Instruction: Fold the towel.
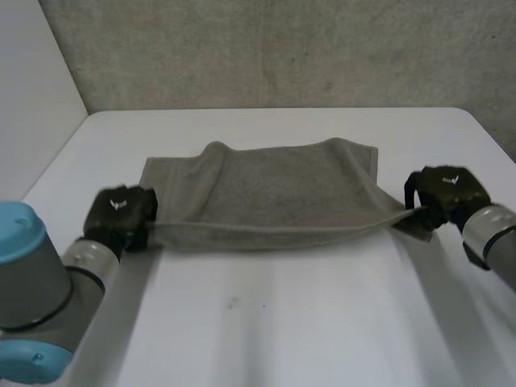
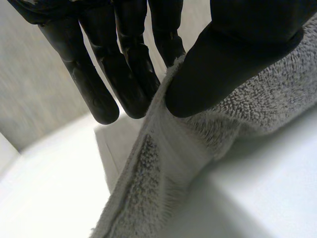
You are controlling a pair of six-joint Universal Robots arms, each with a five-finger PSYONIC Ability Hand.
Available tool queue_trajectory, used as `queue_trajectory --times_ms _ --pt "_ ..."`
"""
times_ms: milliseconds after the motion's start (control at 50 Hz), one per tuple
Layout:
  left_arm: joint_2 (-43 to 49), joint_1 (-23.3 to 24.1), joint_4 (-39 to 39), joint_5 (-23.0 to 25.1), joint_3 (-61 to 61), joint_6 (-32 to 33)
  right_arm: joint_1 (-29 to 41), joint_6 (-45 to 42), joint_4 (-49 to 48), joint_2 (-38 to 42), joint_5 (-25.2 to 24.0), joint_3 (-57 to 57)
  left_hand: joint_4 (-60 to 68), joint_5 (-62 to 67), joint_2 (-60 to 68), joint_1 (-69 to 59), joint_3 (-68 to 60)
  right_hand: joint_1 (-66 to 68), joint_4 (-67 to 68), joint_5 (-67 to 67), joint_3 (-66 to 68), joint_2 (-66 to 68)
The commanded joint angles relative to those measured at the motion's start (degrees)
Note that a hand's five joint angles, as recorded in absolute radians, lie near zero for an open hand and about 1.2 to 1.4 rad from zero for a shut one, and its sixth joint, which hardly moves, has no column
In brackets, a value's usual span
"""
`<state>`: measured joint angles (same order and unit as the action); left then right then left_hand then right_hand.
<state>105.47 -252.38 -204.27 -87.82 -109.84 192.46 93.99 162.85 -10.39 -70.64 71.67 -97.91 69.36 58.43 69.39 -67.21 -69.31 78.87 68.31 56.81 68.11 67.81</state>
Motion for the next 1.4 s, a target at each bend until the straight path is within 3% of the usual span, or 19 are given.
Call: queue_trajectory --times_ms 20,80,260,360,440,640,740,800,840,860,880,900,940,1000,1040,1100,1220,1320,1400 --pt "-13.7 1.5 11.9 0.2 8.7 0.0 0.7 -4.5 18.4 -8.8 -0.8 13.1 10.6 11.6 10.6 -12.8 -10.7 1.1 11.7 13.2 11.9 12.2" --pt "-15.8 1.5 16.0 0.5 11.5 0.0 0.6 -6.1 25.5 -12.3 -2.2 19.8 10.6 11.6 10.6 -12.8 -10.7 1.1 11.7 13.2 11.9 12.2" --pt "-20.1 1.6 37.7 0.5 30.1 0.1 -0.3 -11.2 38.7 -17.7 -3.9 35.9 10.6 11.6 10.6 -12.8 -10.7 1.1 11.7 13.2 11.9 12.2" --pt "-18.0 1.5 44.7 0.5 34.7 2.1 0.1 -16.1 45.4 -15.8 -3.6 39.0 10.6 11.6 10.6 -12.8 -10.7 1.1 11.7 13.2 11.9 12.2" --pt "-10.9 1.6 46.5 0.1 34.3 6.3 1.9 -21.9 48.4 -8.7 -2.8 37.8 10.6 11.6 10.6 -12.8 -10.7 1.1 11.7 13.2 11.9 12.2" --pt "7.4 1.5 46.0 0.2 37.3 9.6 5.3 -24.2 47.7 7.0 3.6 38.3 10.6 11.6 10.6 -12.8 -10.7 1.1 11.7 13.2 11.9 12.2" --pt "15.6 1.6 44.7 0.2 47.2 9.5 6.2 -22.0 40.7 13.3 4.9 44.6 10.6 11.6 10.6 -12.8 -10.7 1.1 11.7 13.2 11.9 12.2" --pt "18.2 1.6 40.4 0.2 56.7 8.7 6.6 -17.8 31.8 14.7 6.0 49.5 10.6 11.6 10.6 -12.8 -10.7 1.1 11.7 13.2 11.9 12.2" --pt "18.5 1.6 37.1 0.1 61.8 8.2 6.8 -11.5 19.4 13.8 7.9 53.5 10.6 11.6 10.6 -12.8 -10.7 1.1 11.7 13.2 11.9 12.2" --pt "18.5 1.7 32.9 0.1 66.1 7.1 6.8 -11.5 19.4 13.8 8.0 53.5 10.6 11.6 10.6 -12.8 -10.7 1.1 11.7 13.2 11.9 12.2" --pt "18.4 1.7 28.1 0.0 69.7 5.3 6.9 -7.8 11.8 11.6 8.9 54.0 10.6 11.6 10.6 -12.8 -10.7 1.1 11.7 13.2 11.9 12.2" --pt "18.4 1.7 28.0 0.0 69.8 5.3 6.9 -7.8 11.7 11.6 8.9 54.0 10.6 11.6 10.6 -12.8 -10.7 1.1 11.7 13.2 11.9 12.2" --pt "16.0 1.5 18.6 -0.2 72.8 -0.6 6.7 -2.8 -1.7 5.9 11.1 51.9 10.6 11.6 10.6 -12.8 -10.7 1.1 11.7 13.2 11.9 12.2" --pt "14.2 1.5 15.1 -0.2 72.7 -3.8 6.7 -1.9 -7.5 1.5 11.0 48.2 10.6 11.6 10.6 -12.8 -10.7 1.1 11.7 13.2 11.9 12.2" --pt "11.6 1.2 12.9 -0.1 70.6 -8.6 6.6 -2.0 -7.2 0.3 10.7 47.0 10.6 11.6 10.6 -12.8 -10.7 1.1 11.7 13.2 11.9 12.2" --pt "9.7 0.8 14.7 0.2 64.6 -10.1 6.6 -2.0 -4.7 -0.4 9.3 44.7 10.6 11.6 10.6 -12.8 -10.7 1.1 11.7 13.2 11.9 12.2" --pt "6.9 0.2 16.7 0.6 53.1 -10.0 6.7 -3.0 3.6 -0.2 2.6 37.1 10.6 11.6 10.6 -12.8 -10.7 1.1 11.7 13.2 11.9 12.2" --pt "6.2 -0.6 16.0 0.7 35.3 -9.1 6.5 -5.3 4.6 1.2 -0.1 29.7 10.6 11.6 10.6 -12.8 -10.7 1.1 11.7 13.2 11.9 12.2" --pt "7.1 -0.6 14.9 0.6 28.7 -7.4 6.3 -6.9 4.6 4.0 -0.8 25.0 10.6 11.6 10.6 -12.8 -10.7 1.1 11.7 13.2 11.9 12.2"
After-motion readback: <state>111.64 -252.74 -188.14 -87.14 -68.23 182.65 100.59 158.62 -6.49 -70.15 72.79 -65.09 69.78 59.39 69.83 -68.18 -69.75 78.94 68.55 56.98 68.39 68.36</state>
